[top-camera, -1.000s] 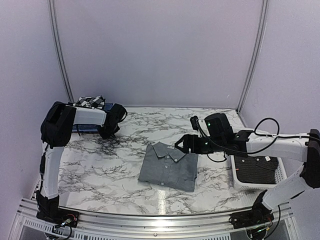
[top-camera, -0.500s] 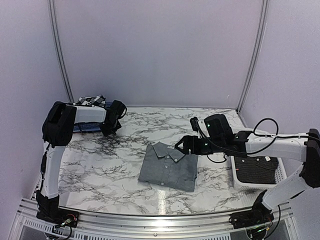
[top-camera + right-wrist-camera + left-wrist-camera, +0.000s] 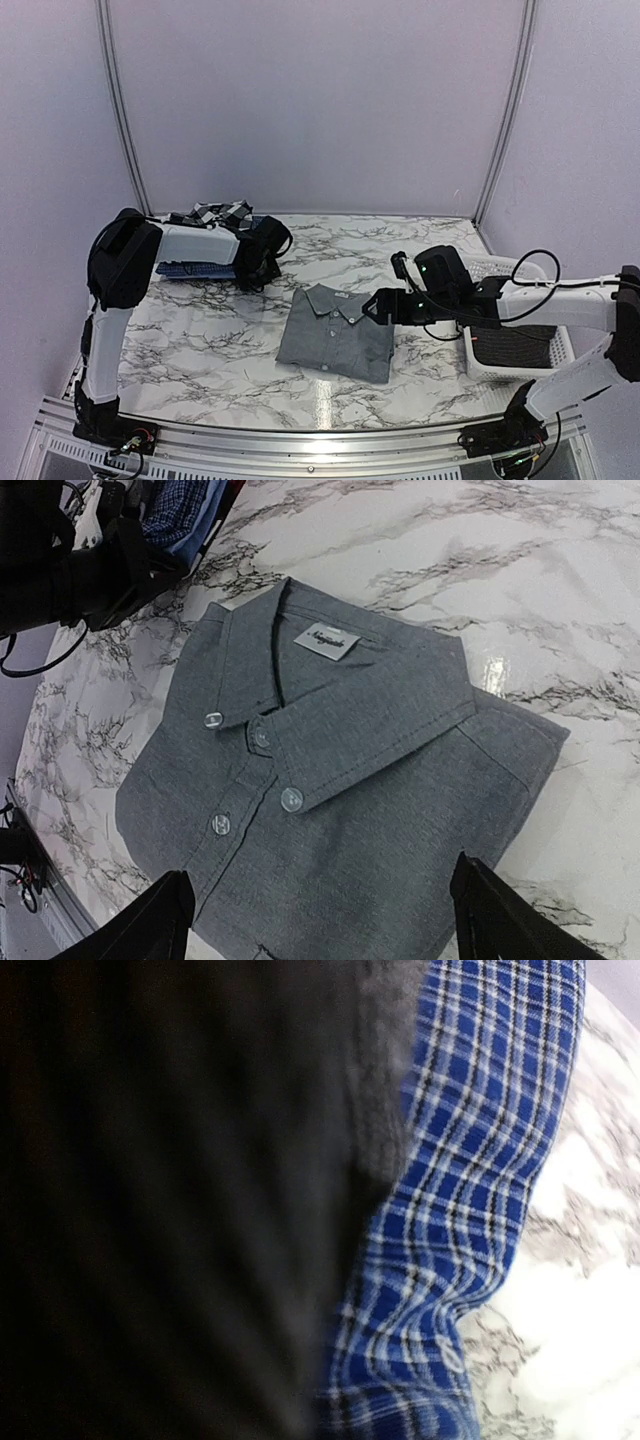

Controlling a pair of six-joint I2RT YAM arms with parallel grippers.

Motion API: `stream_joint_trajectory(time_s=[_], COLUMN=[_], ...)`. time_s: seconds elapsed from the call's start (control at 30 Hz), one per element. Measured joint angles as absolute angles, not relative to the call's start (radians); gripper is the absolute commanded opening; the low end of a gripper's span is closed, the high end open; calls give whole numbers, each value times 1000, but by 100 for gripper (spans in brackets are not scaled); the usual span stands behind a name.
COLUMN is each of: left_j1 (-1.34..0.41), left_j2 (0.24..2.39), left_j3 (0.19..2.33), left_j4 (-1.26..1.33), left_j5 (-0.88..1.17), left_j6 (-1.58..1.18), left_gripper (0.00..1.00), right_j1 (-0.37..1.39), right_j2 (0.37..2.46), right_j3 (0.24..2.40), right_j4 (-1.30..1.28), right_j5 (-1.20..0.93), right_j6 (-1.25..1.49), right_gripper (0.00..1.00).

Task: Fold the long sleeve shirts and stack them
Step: Move the square-folded shirt to the center of the board, then pick up the square-folded shirt from the center of the board.

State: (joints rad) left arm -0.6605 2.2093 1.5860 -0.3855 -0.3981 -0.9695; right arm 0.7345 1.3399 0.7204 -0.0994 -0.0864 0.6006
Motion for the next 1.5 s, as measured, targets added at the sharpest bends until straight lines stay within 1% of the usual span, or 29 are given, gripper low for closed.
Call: stream_joint_trajectory(time_s=[0.33,0.83,1.0,1.2,1.33,1.4,1.5], left_j1=[-786,-868,-873,-884,-897,-906,-918], left_j2=[2206,2224,2226,2196,2123,2069,1982], left_j3=[1589,1662,1662,1663,1659,1650,1619], left_j4=[-356,-350,-348,-348,-347,-343,-339], left_j5=[-315,-240,-227,-189,-171,-163,-155], left_j6=[-1018,-1050,-1024,-921,-844,-806,-759], left_gripper=[0,1,21,42,48,49,50], right_j1=[735,730,727,722,721,720,719], right_j2=[1250,1235,1255,1290,1320,1338,1362], right_j3=[593,577,577,577,579,580,581], right_j4=[-132,-163,-183,-193,-193,-194,-193], right_j5=[-53,-12,11,25,34,36,40], right_j6=[633,646,661,682,692,703,717], right_gripper=[85,85,82,73,62,56,43])
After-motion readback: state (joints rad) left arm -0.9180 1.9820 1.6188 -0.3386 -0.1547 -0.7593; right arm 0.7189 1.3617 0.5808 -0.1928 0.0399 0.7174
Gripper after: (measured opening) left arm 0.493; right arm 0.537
